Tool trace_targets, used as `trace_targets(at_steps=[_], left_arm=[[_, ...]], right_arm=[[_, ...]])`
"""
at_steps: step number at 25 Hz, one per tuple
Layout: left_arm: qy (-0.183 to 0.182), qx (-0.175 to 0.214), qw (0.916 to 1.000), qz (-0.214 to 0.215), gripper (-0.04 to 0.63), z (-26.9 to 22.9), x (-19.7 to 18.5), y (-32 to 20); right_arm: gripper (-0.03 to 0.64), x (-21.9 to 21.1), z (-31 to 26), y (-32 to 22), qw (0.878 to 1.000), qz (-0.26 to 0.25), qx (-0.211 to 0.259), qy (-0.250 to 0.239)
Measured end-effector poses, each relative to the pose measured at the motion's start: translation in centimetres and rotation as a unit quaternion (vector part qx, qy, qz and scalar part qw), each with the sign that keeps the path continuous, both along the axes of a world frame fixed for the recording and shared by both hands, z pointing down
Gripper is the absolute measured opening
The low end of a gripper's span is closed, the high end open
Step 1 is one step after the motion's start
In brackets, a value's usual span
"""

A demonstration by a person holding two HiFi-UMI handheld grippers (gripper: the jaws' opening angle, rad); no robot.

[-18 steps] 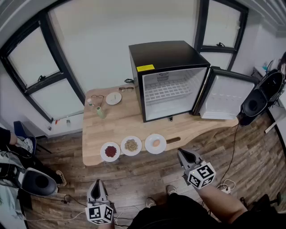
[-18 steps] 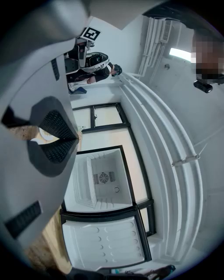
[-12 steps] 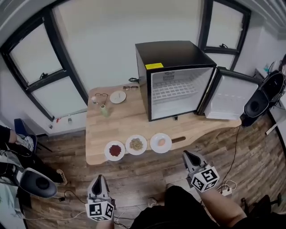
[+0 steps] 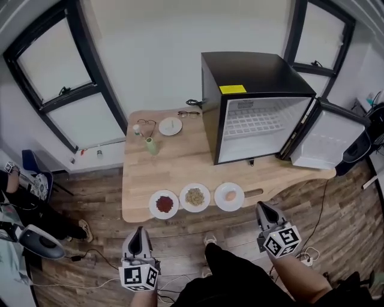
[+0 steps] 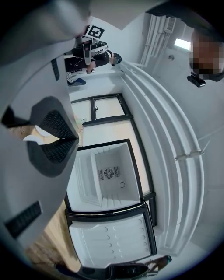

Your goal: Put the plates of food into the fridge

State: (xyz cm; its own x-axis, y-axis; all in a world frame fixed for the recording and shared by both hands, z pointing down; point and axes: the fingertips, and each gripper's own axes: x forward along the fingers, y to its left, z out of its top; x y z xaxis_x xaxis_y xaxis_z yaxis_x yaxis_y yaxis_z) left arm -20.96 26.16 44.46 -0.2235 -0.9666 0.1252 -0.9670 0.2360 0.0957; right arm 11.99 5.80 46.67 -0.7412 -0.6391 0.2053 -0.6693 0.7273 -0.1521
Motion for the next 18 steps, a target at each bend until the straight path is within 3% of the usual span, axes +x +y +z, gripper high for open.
trace_targets(at_steps=[8,13,18], left_arm=[[-0.032,-0.023,0.9992,0.01,0.005,-1.9,-3.7,-6.2],[-0.049,-0.054,0.9969,0.03,0.005,-2.4,-5.0,-10.2],[-0.044,-0.047,0.9969,0.046,0.005,-2.4,-5.7,-14.6]], right_arm=[[0.017,-5.1,0.9,-8.2,0.999,0.005,-0.023,-0.032],[0.017,-6.0,3.1,-11.2,0.998,0.011,-0.046,-0.038],[0.017,-5.7,5.9,-12.9,0.996,0.034,-0.073,-0.031]])
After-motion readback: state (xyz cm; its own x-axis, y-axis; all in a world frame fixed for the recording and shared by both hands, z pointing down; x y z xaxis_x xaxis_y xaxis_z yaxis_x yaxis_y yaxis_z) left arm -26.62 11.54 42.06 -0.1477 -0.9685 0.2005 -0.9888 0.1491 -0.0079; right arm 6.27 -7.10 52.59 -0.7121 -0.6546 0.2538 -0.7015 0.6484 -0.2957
